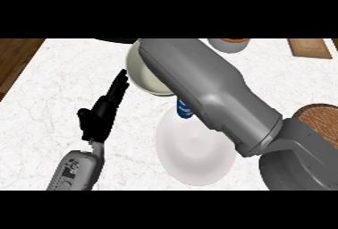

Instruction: Pick the pear from the plate and place it in the bowl

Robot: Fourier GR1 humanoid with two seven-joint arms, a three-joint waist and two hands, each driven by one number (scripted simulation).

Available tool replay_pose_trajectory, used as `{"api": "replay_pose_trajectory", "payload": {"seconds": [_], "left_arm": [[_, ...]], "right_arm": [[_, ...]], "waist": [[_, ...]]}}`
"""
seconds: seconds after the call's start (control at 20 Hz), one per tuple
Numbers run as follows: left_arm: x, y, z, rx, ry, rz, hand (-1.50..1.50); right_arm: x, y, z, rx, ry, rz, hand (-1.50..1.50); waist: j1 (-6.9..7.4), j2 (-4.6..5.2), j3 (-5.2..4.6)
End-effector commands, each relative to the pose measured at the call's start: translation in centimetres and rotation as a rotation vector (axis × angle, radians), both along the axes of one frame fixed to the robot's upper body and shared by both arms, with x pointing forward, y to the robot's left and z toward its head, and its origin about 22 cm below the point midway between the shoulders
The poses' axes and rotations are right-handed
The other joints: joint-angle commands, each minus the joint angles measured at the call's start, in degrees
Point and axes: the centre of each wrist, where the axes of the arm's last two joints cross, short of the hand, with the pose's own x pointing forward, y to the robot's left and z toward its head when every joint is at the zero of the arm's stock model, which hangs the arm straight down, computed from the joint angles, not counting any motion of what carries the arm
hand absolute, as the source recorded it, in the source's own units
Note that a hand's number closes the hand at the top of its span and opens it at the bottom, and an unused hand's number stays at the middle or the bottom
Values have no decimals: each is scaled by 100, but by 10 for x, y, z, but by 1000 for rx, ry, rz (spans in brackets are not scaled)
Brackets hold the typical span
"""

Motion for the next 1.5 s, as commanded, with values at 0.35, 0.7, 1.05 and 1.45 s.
{"api": "replay_pose_trajectory", "payload": {"seconds": [0.35,0.7,1.05,1.45], "left_arm": [[-10,1,-14,-8,-1,28,0],[-5,15,4,11,-3,46,0],[-7,19,-4,6,-8,40,0],[-12,21,-7,-2,3,88,0]], "right_arm": [[17,-38,-70,67,134,-180,150],[8,-53,-110,340,256,-46,-150],[-2,-46,-114,405,36,104,-150],[0,-34,-84,513,-169,87,-150]], "waist": [[-168,14,16],[-180,-8,35],[-278,-34,32],[-405,-102,29]]}}
